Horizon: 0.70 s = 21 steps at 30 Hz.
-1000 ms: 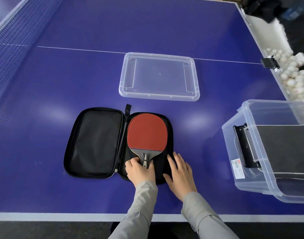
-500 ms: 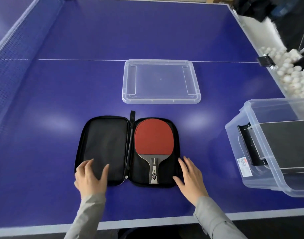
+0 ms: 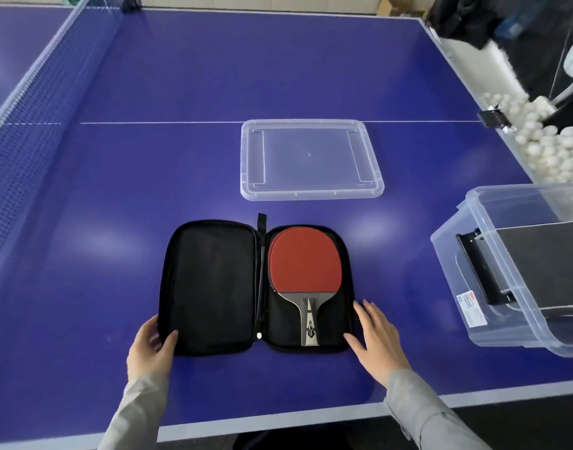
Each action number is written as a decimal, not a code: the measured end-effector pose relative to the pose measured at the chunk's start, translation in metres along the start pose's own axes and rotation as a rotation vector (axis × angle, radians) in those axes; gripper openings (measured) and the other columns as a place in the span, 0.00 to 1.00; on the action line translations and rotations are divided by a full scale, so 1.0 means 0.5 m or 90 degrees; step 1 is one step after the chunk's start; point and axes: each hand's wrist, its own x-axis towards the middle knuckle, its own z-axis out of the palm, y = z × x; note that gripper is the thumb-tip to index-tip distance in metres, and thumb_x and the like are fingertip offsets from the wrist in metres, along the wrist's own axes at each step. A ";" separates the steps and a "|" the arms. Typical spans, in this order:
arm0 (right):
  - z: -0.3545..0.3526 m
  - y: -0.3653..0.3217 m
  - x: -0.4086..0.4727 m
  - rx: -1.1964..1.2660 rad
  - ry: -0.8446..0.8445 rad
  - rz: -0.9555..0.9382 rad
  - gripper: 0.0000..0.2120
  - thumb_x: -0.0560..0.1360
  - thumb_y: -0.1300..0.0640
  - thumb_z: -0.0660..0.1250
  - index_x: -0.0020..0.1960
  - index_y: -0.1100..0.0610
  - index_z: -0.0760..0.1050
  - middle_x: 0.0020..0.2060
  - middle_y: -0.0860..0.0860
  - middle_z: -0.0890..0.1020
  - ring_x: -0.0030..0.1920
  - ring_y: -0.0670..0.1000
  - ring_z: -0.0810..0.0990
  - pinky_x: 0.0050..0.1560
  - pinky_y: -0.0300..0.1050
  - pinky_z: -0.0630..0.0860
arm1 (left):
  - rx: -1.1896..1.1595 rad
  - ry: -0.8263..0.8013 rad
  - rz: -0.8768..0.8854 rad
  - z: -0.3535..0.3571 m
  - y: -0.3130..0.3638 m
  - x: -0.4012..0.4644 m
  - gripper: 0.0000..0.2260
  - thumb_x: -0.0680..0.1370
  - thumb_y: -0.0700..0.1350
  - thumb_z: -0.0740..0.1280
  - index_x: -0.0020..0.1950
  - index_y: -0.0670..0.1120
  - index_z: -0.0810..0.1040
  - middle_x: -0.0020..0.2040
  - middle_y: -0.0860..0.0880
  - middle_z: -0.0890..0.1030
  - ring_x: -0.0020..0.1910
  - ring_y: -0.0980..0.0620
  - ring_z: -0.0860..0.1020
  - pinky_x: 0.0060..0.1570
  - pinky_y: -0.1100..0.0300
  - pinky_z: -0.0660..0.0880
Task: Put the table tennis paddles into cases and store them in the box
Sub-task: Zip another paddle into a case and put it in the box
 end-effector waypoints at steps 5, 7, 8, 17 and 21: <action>-0.035 -0.023 -0.008 0.025 0.026 0.003 0.30 0.80 0.43 0.55 0.77 0.52 0.50 0.77 0.49 0.54 0.77 0.49 0.50 0.74 0.47 0.56 | -0.149 -0.047 0.056 -0.019 0.072 -0.071 0.23 0.74 0.28 0.63 0.60 0.51 0.76 0.52 0.46 0.81 0.44 0.49 0.81 0.44 0.65 0.78; -0.059 -0.041 -0.008 0.082 0.063 -0.007 0.30 0.80 0.44 0.57 0.77 0.53 0.53 0.76 0.50 0.57 0.77 0.49 0.52 0.73 0.47 0.56 | -0.168 -0.072 0.112 -0.008 0.103 -0.112 0.24 0.73 0.27 0.65 0.59 0.53 0.76 0.50 0.48 0.82 0.44 0.49 0.80 0.40 0.69 0.77; -0.070 -0.051 -0.008 0.108 0.084 -0.015 0.29 0.80 0.45 0.58 0.77 0.53 0.55 0.76 0.50 0.59 0.77 0.50 0.53 0.73 0.47 0.56 | -0.152 -0.084 0.151 0.003 0.116 -0.132 0.24 0.72 0.28 0.67 0.58 0.54 0.77 0.49 0.51 0.82 0.44 0.51 0.80 0.39 0.69 0.76; -0.158 -0.159 -0.012 0.383 0.242 -0.083 0.19 0.79 0.52 0.61 0.69 0.54 0.69 0.68 0.47 0.69 0.72 0.47 0.63 0.72 0.52 0.61 | 0.059 -0.180 0.493 0.182 0.153 -0.265 0.20 0.62 0.42 0.78 0.52 0.52 0.81 0.51 0.64 0.80 0.47 0.61 0.74 0.44 0.72 0.72; -0.154 -0.179 -0.005 0.461 0.207 -0.023 0.24 0.76 0.51 0.68 0.68 0.55 0.67 0.66 0.49 0.71 0.68 0.48 0.67 0.70 0.48 0.64 | 0.115 -0.195 0.546 0.226 0.149 -0.272 0.22 0.58 0.37 0.80 0.51 0.45 0.82 0.49 0.55 0.82 0.47 0.58 0.72 0.46 0.68 0.71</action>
